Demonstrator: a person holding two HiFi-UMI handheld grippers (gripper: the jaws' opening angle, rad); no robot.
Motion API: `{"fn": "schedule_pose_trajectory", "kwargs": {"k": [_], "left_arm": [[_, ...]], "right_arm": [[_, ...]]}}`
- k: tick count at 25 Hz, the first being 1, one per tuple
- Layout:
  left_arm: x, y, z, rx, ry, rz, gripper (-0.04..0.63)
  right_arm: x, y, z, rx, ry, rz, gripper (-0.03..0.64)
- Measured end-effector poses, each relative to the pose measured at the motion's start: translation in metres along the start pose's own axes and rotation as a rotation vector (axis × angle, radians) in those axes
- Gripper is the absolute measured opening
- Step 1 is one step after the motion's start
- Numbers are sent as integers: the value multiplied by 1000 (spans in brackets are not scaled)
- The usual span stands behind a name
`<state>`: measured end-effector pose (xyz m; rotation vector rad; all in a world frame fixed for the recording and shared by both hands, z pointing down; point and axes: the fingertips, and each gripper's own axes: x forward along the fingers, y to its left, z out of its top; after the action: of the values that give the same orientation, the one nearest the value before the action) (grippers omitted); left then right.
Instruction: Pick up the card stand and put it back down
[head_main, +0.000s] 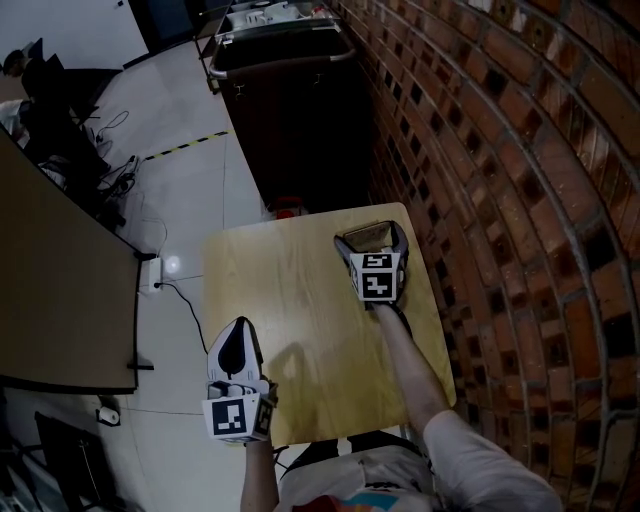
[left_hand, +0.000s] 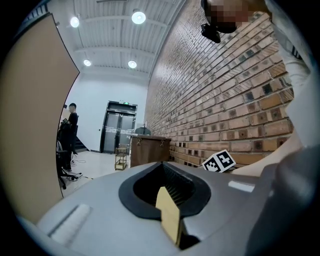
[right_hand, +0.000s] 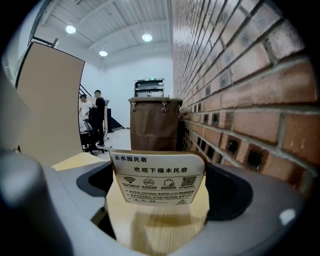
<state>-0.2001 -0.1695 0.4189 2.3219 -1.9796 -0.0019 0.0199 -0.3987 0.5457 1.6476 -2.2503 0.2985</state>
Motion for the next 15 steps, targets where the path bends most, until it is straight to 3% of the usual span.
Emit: {"fn": "schedule_pose_trajectory", "kwargs": {"k": [12,15], "left_arm": [[-19,-25,43,26,-116,-34,3],[-24,-29,59,39,-157,-39,3]], "right_arm": [[-181,54,73,-60,-288,79,555],[-215,63,83,-16,-338,93,548]]}}
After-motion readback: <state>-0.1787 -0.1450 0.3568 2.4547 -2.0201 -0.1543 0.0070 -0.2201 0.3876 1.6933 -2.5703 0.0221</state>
